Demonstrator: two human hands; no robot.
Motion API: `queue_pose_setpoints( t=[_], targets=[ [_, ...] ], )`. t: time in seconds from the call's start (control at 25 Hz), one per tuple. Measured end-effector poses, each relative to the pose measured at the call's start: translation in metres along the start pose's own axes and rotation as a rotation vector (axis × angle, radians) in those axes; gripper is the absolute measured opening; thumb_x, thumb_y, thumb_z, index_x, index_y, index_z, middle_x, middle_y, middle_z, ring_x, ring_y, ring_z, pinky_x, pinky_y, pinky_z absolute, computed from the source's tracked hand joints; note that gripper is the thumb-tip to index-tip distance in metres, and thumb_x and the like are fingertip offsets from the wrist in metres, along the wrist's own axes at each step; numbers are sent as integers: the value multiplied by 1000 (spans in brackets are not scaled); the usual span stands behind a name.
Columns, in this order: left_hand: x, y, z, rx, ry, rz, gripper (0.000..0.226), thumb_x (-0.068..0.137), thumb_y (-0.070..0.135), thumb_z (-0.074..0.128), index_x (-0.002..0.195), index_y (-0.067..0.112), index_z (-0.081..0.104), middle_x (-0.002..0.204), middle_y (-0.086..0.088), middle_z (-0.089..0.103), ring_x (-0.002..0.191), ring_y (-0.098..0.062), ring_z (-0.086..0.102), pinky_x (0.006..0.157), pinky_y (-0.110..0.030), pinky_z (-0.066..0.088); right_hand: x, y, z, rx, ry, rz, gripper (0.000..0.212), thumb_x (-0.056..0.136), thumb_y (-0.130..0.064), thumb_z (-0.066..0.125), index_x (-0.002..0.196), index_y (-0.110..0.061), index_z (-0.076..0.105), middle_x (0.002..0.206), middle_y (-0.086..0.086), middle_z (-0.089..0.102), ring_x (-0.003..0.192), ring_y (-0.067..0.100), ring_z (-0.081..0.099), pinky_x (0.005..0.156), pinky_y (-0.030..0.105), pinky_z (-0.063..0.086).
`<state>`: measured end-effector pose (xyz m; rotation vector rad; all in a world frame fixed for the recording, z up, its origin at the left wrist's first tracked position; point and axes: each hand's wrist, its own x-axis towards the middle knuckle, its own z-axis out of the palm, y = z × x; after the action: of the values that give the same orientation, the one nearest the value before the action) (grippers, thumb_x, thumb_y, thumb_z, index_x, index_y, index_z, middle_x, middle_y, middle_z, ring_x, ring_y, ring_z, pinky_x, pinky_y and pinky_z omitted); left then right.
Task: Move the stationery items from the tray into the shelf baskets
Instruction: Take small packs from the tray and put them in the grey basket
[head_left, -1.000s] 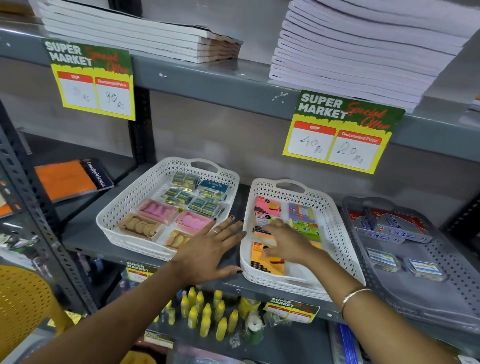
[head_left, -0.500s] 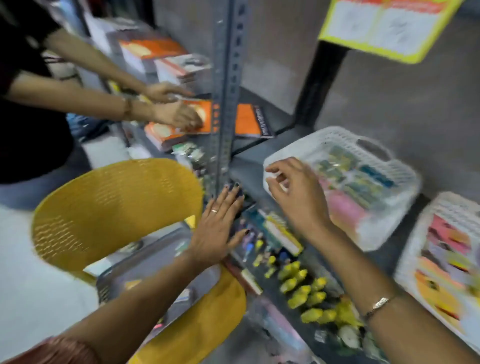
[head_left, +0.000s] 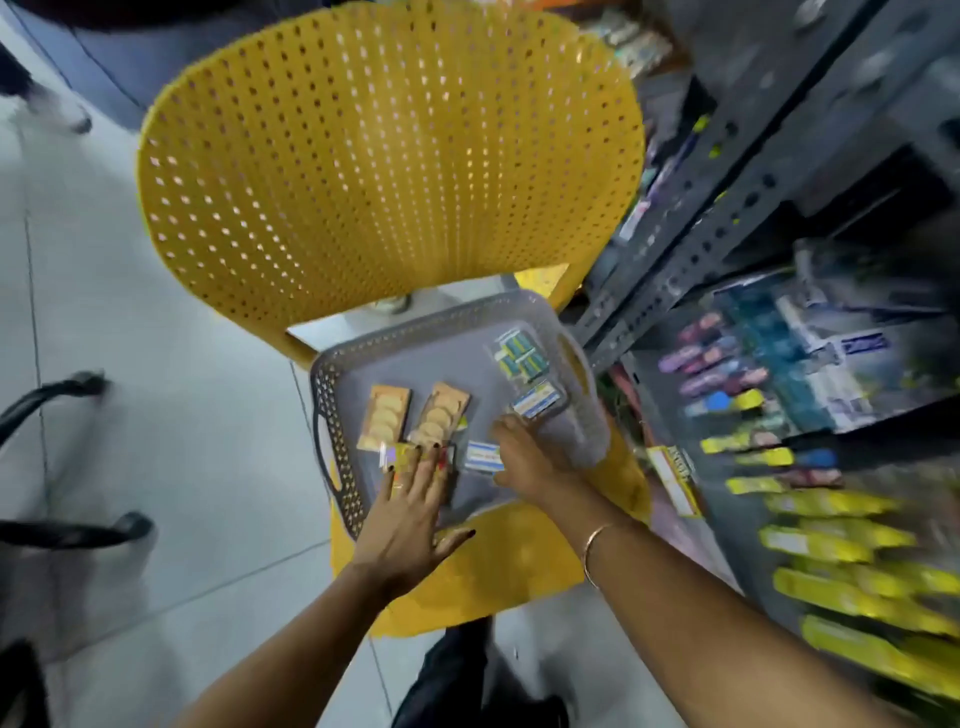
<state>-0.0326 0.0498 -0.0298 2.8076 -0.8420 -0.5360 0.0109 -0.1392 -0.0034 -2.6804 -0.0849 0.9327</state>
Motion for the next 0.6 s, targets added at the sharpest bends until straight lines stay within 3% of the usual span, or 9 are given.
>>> queue_pose_setpoints(
  t=[0.08,0.16,0.4,0.6],
  targets=[
    [-2,-3,14,-10,-7,24,82,91,67,12,140,3,26,144,-18,35,132,-36,31,101,-54,34,14,-2,21,-88,-24,-20,54,79,-20,70,123,-4,43,132,16,43,127,34,39,100,47,43],
    [1,-6,20,-33,-24,25,81,91,67,11,141,3,20,146,-18,32,134,-36,26,102,-56,30,21,-4,30,-150,25,-28,54,79,-18,69,124,-6,41,130,15,46,125,33,42,98,45,44],
    [11,-19,25,-6,-66,15,88,87,71,5,145,7,22,152,-15,19,139,-31,14,109,-50,17,29,-1,34,-172,140,-19,46,81,-8,64,121,-8,42,127,14,49,122,31,43,90,40,47],
    [7,-12,11,-24,-42,29,85,88,70,7,144,7,14,151,-14,20,139,-32,15,109,-53,21,5,12,-4,-160,190,34,49,82,-12,63,125,-8,41,131,14,46,124,31,41,89,42,47]
  ],
)
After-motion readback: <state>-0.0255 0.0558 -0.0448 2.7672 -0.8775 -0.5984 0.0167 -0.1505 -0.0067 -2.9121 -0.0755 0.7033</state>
